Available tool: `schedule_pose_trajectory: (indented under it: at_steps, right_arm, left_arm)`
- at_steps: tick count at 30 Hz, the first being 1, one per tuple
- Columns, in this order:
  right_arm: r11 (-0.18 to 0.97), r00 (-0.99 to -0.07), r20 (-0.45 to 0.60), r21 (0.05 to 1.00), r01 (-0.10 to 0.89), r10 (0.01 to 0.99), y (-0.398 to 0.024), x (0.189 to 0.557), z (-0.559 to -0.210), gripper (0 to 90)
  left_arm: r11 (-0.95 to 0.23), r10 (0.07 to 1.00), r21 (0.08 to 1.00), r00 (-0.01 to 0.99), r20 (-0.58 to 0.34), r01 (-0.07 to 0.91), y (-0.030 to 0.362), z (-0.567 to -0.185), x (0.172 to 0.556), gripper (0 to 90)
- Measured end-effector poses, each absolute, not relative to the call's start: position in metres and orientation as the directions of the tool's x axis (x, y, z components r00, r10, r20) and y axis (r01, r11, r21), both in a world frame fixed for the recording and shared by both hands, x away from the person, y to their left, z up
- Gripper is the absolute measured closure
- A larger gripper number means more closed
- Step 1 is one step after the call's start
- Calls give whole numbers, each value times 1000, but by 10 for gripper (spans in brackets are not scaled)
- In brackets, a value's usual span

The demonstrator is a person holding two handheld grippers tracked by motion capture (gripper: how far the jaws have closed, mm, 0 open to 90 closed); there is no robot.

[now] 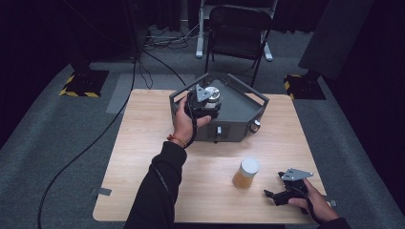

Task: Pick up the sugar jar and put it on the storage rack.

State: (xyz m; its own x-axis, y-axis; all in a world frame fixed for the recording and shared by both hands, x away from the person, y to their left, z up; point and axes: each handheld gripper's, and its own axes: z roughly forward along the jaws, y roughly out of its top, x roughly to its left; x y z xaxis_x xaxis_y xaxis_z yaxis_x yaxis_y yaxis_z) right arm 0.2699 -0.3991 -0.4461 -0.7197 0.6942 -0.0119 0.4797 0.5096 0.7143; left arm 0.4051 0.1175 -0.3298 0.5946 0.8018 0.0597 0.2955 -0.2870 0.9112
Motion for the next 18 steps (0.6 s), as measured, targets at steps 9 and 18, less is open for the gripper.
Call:
schedule_pose_trajectory:
  at_steps: [9,18]
  right_arm:
    - [509,-720,-12,714,480,694,-399,270,-446,0]
    - [509,-719,-12,714,480,695,-399,270,-446,0]
  left_arm:
    - [-276,822,906,567,49,321,113,-334,410,294]
    - [-269,836,904,547,48,331,111,-338,415,296]
